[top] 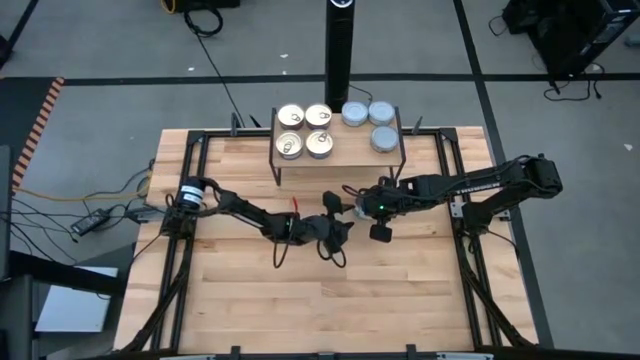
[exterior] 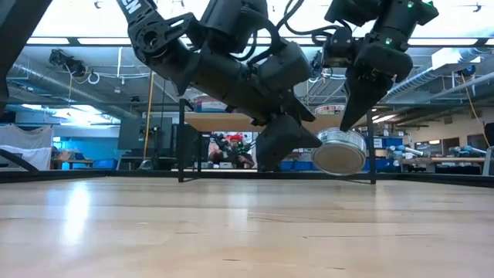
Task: Stack canned seafood by type on shelf
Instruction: Put the green tuna can on the shelf aligned with the other green tuna can
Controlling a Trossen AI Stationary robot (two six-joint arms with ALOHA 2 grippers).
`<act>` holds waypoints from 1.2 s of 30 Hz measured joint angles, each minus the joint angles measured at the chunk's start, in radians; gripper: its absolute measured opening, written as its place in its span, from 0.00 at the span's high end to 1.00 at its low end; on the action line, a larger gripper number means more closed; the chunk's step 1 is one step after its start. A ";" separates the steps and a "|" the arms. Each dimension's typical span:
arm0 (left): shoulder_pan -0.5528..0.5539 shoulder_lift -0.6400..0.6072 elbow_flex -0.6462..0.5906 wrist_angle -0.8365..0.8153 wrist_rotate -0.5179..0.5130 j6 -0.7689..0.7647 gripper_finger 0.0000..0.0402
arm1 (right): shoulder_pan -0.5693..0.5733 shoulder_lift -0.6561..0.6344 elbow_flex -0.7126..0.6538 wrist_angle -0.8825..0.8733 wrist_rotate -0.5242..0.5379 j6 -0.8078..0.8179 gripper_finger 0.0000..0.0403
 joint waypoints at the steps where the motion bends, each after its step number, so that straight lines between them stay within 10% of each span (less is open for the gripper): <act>1: 0.005 0.000 0.000 -0.001 0.018 0.000 0.28 | 0.001 0.000 0.000 0.002 -0.001 0.000 1.00; 25: 0.053 -0.001 0.028 -0.062 0.144 -0.061 0.31 | 0.002 0.000 0.000 0.039 -0.039 -0.004 1.00; 36: 0.056 -0.001 0.051 -0.142 0.183 -0.064 0.49 | 0.002 0.000 0.000 0.047 -0.053 -0.008 1.00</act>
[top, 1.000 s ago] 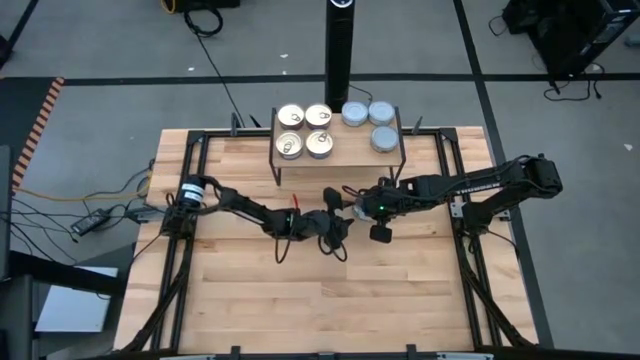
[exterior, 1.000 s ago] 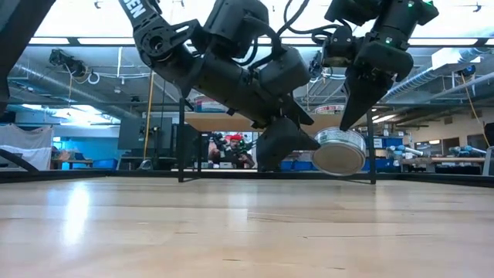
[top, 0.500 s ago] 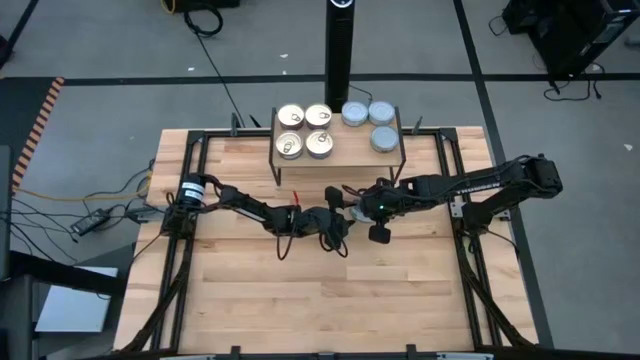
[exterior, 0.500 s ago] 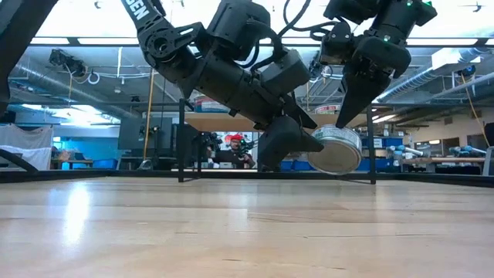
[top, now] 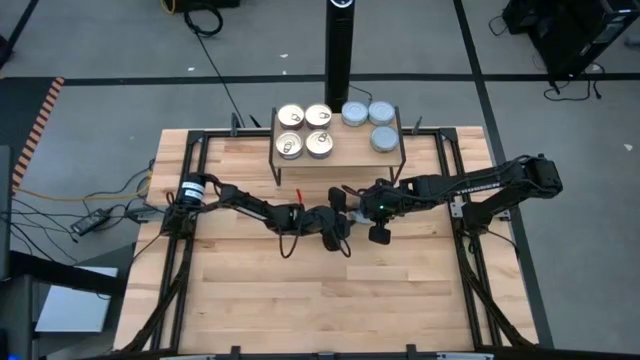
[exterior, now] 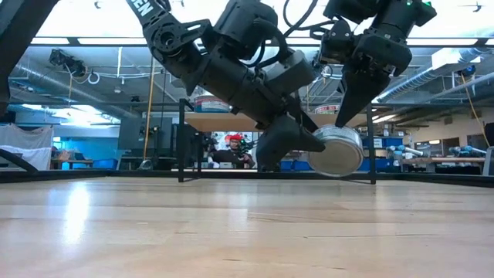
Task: Stack canned seafood by type on shelf
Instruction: Put the green tuna can on the shelf aligned with the other green tuna can
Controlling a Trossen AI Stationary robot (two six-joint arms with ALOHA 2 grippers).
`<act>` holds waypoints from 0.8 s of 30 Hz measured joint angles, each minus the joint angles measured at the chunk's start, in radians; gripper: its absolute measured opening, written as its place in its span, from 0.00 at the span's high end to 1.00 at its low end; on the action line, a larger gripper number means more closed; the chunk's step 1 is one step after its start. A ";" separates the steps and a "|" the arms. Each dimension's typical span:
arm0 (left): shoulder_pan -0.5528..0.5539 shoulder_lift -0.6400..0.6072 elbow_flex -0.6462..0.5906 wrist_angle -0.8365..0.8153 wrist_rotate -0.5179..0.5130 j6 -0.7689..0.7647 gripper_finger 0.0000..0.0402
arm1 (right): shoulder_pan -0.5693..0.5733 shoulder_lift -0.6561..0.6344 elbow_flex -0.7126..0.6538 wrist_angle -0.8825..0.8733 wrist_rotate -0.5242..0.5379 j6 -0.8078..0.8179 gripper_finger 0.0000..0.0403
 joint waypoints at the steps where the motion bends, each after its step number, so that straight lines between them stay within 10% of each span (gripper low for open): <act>1: 0.000 0.000 0.000 -0.004 0.005 0.000 0.51 | 0.000 0.000 0.000 0.001 0.000 0.000 1.00; 14: -0.001 0.000 0.000 -0.007 -0.048 0.034 0.62 | 0.000 -0.005 0.000 0.007 0.002 0.009 0.94; 24: -0.042 0.000 -0.001 0.005 -0.320 0.235 0.62 | 0.065 -0.147 0.002 -0.004 0.084 0.071 0.70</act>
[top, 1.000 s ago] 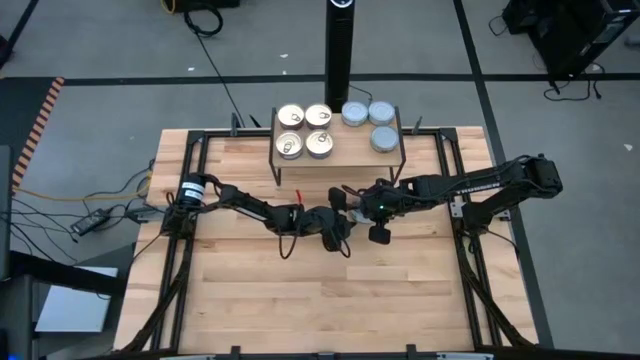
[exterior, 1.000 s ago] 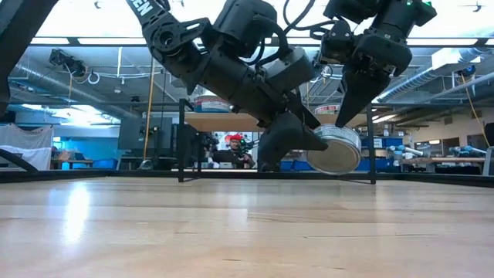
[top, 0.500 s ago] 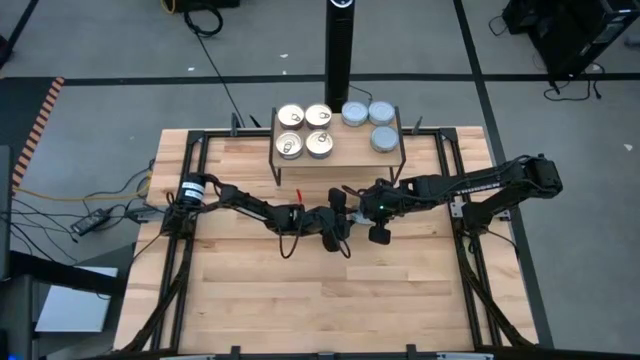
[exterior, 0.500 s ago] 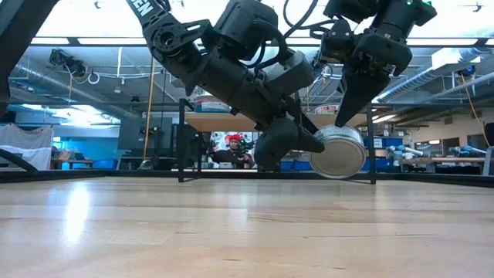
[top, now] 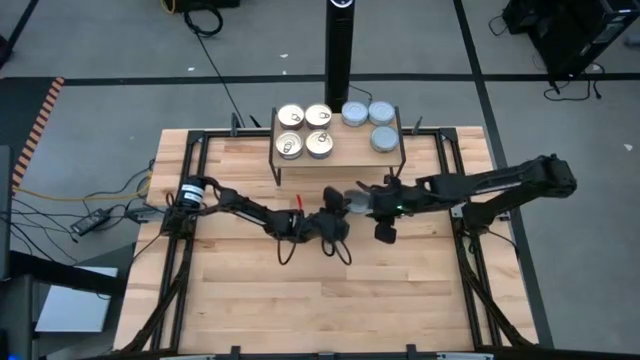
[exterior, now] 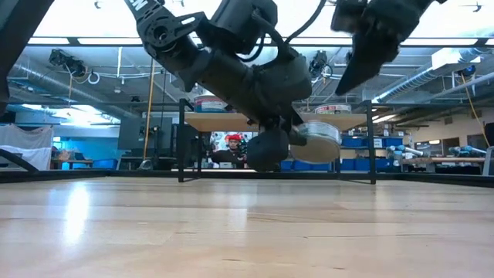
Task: Stack canned seafood by type on shelf
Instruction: Put the green tuna can on the shelf aligned with the other green tuna can
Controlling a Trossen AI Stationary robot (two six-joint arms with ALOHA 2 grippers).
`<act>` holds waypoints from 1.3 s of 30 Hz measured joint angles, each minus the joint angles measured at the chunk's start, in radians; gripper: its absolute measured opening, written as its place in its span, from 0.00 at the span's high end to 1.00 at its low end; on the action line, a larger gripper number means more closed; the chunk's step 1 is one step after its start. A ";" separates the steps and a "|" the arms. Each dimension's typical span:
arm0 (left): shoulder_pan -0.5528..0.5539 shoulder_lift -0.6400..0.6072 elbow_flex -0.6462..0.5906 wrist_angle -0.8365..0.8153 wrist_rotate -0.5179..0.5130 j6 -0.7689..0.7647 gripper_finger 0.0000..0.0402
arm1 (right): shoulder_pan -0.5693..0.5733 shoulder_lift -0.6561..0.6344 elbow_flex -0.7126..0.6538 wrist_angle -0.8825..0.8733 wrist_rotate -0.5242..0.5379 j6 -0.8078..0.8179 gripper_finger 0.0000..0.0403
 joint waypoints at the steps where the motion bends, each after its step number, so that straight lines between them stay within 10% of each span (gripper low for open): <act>1: -0.006 0.000 0.000 0.010 -0.030 0.027 0.62 | 0.013 -0.021 0.000 -0.004 0.025 0.011 0.68; 9: -0.051 0.000 -0.127 0.497 -0.170 0.336 0.62 | 0.155 -0.118 0.000 -0.091 0.282 0.173 0.55; 15: -0.077 0.000 -0.354 1.098 -0.068 0.538 0.62 | 0.245 -0.117 -0.064 -0.037 0.411 0.255 0.50; 28: -0.082 -0.028 -0.390 1.027 -0.007 0.464 0.63 | 0.281 -0.072 -0.157 0.316 0.565 -0.174 0.44; 39: -0.081 -0.046 -0.325 0.864 -0.008 0.321 0.63 | 0.318 0.106 0.052 0.115 0.690 -0.273 0.43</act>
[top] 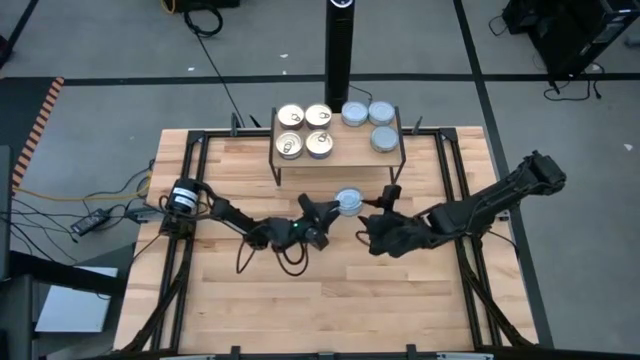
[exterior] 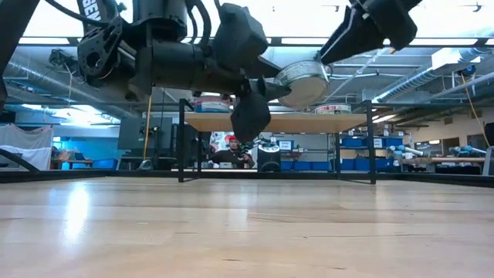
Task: Stack canned seafood by type on shelf
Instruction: Put the green tuna can on the shelf aligned with the other green tuna can
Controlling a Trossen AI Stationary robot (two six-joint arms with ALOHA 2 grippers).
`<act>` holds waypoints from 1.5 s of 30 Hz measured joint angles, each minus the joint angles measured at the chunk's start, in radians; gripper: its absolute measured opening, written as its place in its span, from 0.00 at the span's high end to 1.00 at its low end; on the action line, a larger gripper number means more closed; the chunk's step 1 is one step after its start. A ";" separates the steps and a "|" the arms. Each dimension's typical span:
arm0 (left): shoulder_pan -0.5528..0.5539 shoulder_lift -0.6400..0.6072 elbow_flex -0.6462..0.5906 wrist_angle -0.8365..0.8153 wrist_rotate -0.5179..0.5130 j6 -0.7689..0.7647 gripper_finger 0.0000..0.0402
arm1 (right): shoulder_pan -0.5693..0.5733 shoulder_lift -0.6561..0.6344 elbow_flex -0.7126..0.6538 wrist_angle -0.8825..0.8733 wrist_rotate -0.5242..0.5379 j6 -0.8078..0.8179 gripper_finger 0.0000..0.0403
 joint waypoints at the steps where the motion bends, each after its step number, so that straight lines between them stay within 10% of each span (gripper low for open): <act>1: 0.000 -0.008 0.000 -0.008 0.001 -0.014 0.63 | 0.006 0.013 0.024 -0.035 0.005 0.002 0.43; 22: 0.028 -0.171 -0.084 -0.171 0.068 -0.209 0.63 | 0.024 0.184 0.245 -0.360 0.041 0.097 0.43; 45: 0.105 -0.507 -0.283 -0.298 0.410 -0.509 0.63 | 0.021 0.165 0.238 -0.362 -0.021 0.189 0.43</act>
